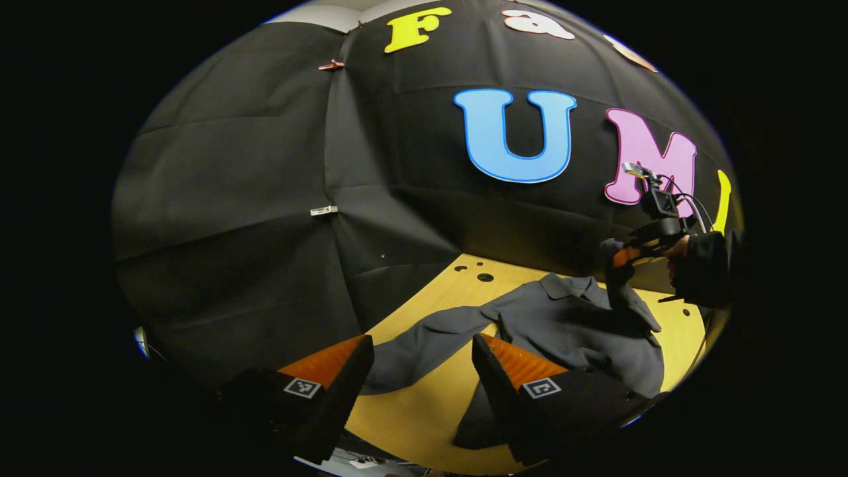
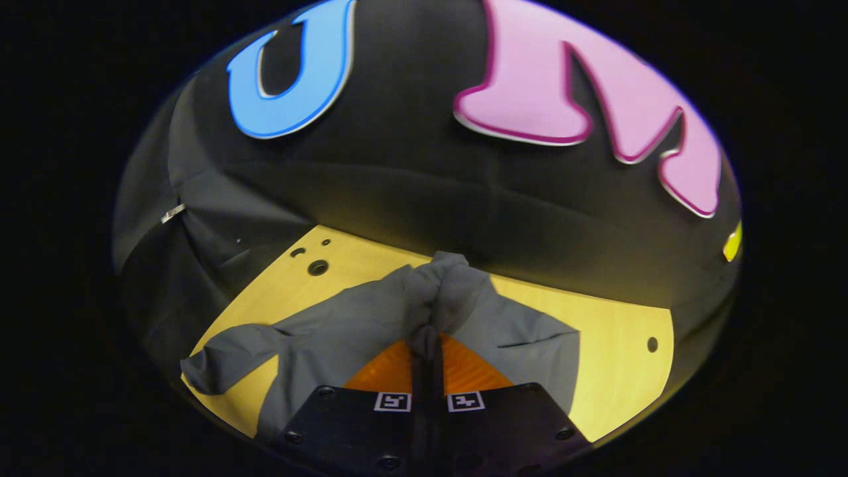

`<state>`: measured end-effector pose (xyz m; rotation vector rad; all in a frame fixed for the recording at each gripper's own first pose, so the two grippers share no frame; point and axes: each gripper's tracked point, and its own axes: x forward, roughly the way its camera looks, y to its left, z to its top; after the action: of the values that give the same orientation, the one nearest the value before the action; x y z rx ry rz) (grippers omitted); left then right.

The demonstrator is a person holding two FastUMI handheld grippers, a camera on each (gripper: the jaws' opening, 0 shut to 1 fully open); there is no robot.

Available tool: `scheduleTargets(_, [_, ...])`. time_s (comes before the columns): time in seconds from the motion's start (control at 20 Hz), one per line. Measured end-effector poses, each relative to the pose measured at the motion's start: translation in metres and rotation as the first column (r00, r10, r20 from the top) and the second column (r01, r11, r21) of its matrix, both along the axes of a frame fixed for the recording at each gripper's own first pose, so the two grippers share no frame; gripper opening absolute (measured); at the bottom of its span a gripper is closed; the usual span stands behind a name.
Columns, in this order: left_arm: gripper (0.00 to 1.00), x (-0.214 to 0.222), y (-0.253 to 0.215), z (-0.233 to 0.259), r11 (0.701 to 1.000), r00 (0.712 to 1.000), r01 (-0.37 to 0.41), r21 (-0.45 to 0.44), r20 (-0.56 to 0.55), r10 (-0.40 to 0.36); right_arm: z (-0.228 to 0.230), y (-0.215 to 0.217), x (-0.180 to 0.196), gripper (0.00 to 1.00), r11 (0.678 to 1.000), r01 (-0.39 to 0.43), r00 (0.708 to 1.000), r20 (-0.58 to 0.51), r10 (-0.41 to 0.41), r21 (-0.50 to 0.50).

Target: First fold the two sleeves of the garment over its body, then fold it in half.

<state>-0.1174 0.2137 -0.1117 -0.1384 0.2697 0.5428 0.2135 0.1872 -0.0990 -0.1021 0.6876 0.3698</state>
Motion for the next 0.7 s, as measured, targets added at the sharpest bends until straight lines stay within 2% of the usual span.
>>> scheduleTargets(0.05, [0.92,-0.004,0.002,-0.002,1.0,1.0,-0.008,-0.007,-0.005,0.008,-0.007,0.016,0.0,0.05,1.0,-0.018,1.0,-0.011,0.018,-0.006])
scheduleTargets(0.1, [0.95,-0.01,0.006,-0.006,1.0,1.0,-0.017,-0.014,-0.012,0.017,-0.016,0.031,0.0,0.05,0.999,-0.033,0.999,-0.018,0.033,-0.015])
scheduleTargets(0.15, [0.92,-0.013,0.01,-0.009,0.999,1.0,-0.027,-0.02,-0.017,0.027,-0.024,0.045,-0.002,0.05,0.999,-0.044,0.999,-0.029,0.043,-0.028])
scheduleTargets(0.2, [0.95,-0.016,0.014,-0.011,0.999,0.999,-0.038,-0.023,-0.019,0.038,-0.033,0.055,-0.003,0.05,0.998,-0.047,0.998,-0.045,0.045,-0.045])
scheduleTargets(0.5, [0.94,-0.033,0.034,-0.032,0.993,0.994,-0.1,-0.06,-0.053,0.097,-0.095,0.107,-0.006,0.1,0.995,-0.068,0.988,-0.144,0.056,-0.079])
scheduleTargets(0.6, [0.95,-0.034,0.037,-0.038,0.992,0.993,-0.104,-0.07,-0.06,0.099,-0.103,0.123,-0.016,0.18,0.992,-0.106,0.982,-0.166,0.095,-0.062])
scheduleTargets(0.7, [0.95,-0.033,0.04,-0.044,0.992,0.993,-0.103,-0.071,-0.068,0.098,-0.101,0.133,-0.026,0.45,0.991,-0.126,0.98,-0.162,0.118,-0.035])
